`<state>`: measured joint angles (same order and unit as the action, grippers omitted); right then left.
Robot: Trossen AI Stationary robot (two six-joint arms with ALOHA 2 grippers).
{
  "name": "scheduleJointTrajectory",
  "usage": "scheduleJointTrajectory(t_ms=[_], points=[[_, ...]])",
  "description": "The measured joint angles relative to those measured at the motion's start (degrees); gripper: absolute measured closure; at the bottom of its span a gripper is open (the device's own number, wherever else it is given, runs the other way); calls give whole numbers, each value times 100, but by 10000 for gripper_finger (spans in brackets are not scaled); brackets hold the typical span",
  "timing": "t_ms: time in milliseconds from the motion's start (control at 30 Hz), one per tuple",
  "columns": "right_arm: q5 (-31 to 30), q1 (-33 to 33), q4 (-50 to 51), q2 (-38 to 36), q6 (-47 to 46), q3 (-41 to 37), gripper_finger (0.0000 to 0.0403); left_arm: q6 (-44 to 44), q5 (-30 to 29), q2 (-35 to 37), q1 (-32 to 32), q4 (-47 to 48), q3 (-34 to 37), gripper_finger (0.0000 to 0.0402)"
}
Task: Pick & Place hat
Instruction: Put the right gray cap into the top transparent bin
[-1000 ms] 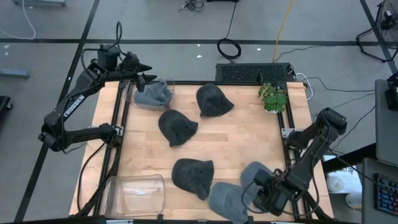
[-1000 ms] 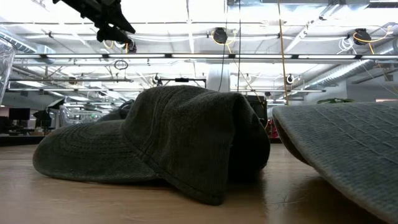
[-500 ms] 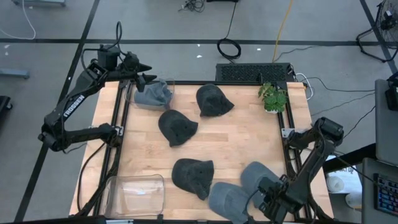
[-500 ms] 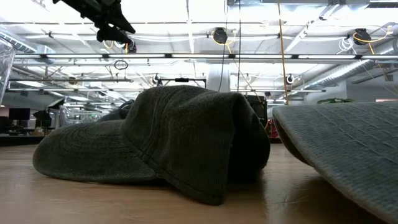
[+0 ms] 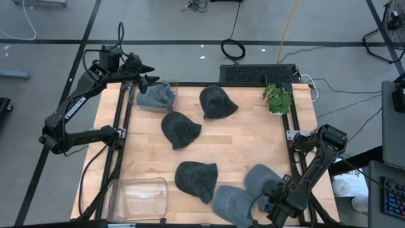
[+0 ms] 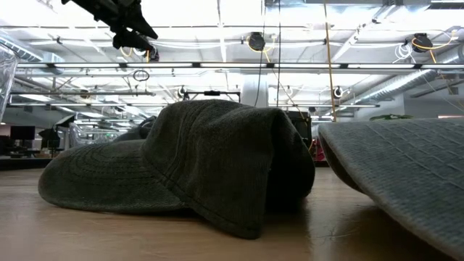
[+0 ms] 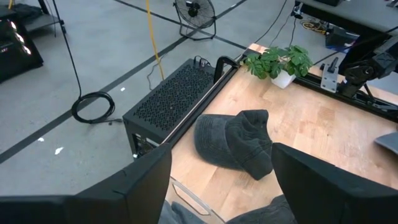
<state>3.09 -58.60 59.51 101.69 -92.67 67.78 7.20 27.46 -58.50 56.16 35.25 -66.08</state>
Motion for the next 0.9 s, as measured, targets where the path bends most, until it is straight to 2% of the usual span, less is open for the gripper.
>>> scheduleJointTrajectory(t_ms=[167, 300, 367, 433, 600, 633, 733, 900], points=[[214, 69, -1158, -36, 55, -654, 189, 0, -2, 0, 0, 1, 0, 126], [971, 219, -1487, -31, 80, -968, 172, 0, -2, 2, 0, -1, 0, 121], [1202, 267, -1501, -22, 60, -1014, 189, 0, -2, 2, 0, -1, 0, 118], [1193, 281, -1510, -21, 175, -1020, 227, 0, -3, 0, -1, 1, 0, 115], [953, 297, -1423, -42, 445, -1024, 371, 0, -4, 1, 0, 1, 0, 121], [942, 316, -1400, -73, 512, -1027, 386, 0, -4, 2, 0, 1, 0, 123], [638, 350, -1341, -272, 506, -1031, 394, 0, -4, 0, 0, 1, 0, 128], [-561, 401, -1210, -1087, 353, -1060, 400, 0, -7, 1, -2, 2, 0, 122]])
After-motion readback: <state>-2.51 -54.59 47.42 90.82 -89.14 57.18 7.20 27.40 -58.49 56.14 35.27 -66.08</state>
